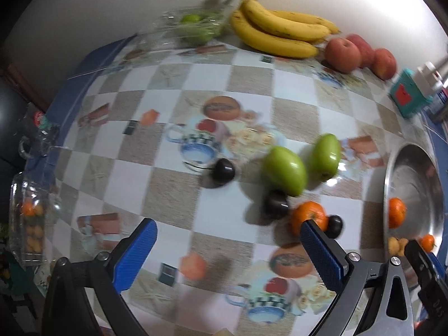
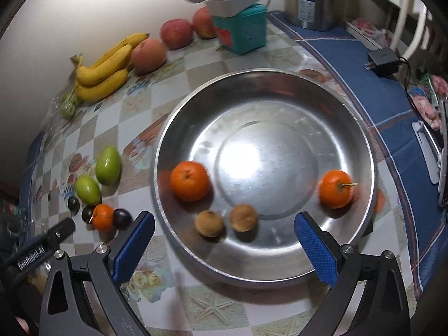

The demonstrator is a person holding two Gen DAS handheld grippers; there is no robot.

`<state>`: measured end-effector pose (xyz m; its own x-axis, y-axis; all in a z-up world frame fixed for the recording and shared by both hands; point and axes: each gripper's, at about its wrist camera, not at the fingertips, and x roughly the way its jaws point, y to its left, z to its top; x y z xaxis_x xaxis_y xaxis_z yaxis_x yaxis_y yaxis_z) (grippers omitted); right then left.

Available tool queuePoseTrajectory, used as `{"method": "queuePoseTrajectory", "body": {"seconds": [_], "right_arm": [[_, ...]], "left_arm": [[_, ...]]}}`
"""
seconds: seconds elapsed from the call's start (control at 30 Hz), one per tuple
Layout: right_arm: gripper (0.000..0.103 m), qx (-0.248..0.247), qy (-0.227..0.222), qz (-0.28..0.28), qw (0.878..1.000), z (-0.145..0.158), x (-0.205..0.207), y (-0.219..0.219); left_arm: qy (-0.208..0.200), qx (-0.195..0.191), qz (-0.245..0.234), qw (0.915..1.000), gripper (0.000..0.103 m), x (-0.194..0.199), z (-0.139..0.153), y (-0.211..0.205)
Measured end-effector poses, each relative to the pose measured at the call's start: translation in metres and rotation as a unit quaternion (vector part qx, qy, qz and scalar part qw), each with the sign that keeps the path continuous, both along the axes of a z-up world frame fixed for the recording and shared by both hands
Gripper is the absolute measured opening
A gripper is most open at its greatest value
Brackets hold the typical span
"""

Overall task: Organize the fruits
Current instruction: 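Withdraw both open tools from the basin back toward the fruit cluster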

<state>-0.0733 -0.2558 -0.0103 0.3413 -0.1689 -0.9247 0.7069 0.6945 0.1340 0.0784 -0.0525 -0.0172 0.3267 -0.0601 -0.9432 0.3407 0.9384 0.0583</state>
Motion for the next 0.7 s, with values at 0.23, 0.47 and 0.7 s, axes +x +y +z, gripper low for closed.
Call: {"method": "queuePoseTrajectory", "body": {"seconds": [0.23, 0.47, 0.7], "right_arm": [[0.1, -0.002, 0.005, 0.033, 0.999, -0.003, 0.013, 0.02], [0.1, -0.007, -0.004, 0.063, 0.998, 0.001, 0.025, 0.041], [0.1, -0.003, -0.001, 0.095, 0.995, -0.002, 0.044, 0.065]], "left_arm": [[-0.002, -0.004, 0.036, 0.9993, 0.103, 0.017, 0.003, 0.03], [0.006, -0.019, 0.065, 0.9977, 0.103, 0.03, 0.004, 0.056], [0.012, -0.043, 0.077, 0.9961, 0.103, 0.038, 0.006, 0.071]]}}
